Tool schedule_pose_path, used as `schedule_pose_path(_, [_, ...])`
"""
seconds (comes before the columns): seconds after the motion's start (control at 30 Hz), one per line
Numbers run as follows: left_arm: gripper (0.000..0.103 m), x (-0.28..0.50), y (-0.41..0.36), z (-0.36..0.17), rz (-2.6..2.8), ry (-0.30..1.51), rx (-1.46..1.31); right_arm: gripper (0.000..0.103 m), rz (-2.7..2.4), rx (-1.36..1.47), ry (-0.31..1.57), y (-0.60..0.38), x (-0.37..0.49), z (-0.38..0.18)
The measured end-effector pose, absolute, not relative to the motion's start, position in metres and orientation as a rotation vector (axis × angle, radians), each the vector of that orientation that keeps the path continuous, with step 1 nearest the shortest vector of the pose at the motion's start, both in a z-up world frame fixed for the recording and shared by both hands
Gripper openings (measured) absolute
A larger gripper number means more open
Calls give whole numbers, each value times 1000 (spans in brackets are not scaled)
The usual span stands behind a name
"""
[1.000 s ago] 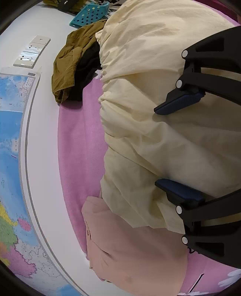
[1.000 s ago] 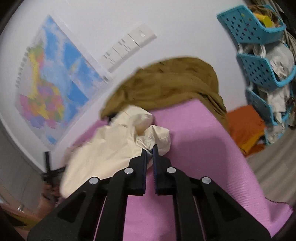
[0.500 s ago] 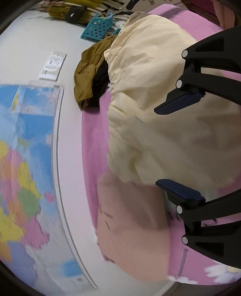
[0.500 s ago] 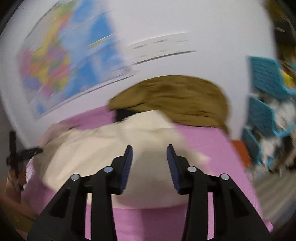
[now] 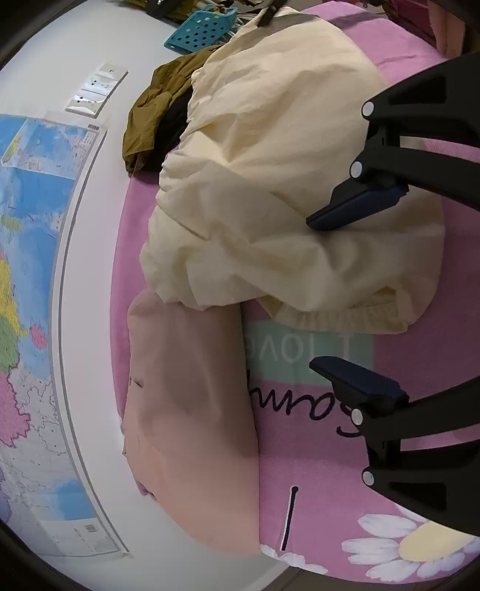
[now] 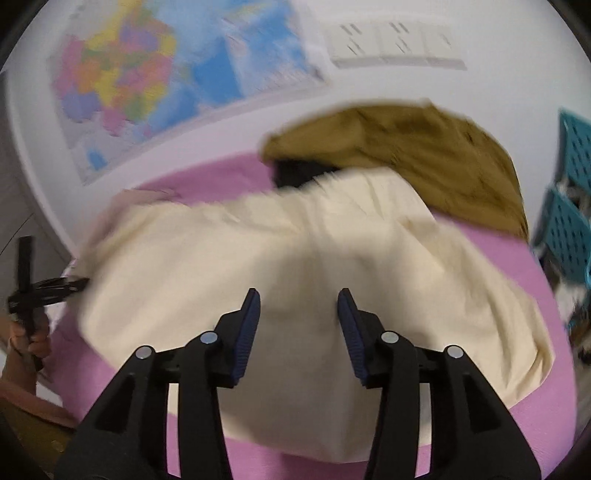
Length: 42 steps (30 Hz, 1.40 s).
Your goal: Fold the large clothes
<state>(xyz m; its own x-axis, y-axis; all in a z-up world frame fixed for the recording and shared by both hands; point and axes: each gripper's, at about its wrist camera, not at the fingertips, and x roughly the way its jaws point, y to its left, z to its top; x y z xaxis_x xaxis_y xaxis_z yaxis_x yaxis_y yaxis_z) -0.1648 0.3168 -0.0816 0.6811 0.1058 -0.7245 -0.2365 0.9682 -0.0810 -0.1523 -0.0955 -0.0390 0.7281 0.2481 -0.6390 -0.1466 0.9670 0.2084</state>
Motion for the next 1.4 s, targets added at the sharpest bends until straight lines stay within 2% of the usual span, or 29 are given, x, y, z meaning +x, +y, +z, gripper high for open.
schedule_pose_path(0.17, [74,-173,311,-84,188,805,-177,51,444,44,677,-33,-152,-23])
schedule_pose_path(0.37, [76,-179,311,-89,176,812,-211,49,468,-71,834,9,-122,-73])
schedule_pose_path(0.47, [77,-183,312,-90,171,812,-226,50,466,-29,853,6,-116,-75])
schedule_pose_path(0.7, [77,-193,308,-87,169,803,-217,68,582,-153,717,42,-143,-36])
schedule_pose_path(1.0, [81,-208,297,-84,175,790,-191,73,710,-446,701,119,-167,-59])
schedule_pose_path(1.27, [82,-224,292,-87,94,789,-255,69,611,-682,659,141,-164,-98])
schedule_pose_path(1.37, [82,-228,288,-92,22,793,-306,58,602,-681,649,141,-159,-99])
schedule_pose_path(1.4, [82,-229,286,-94,-7,797,-326,51,618,-663,637,139,-158,-97])
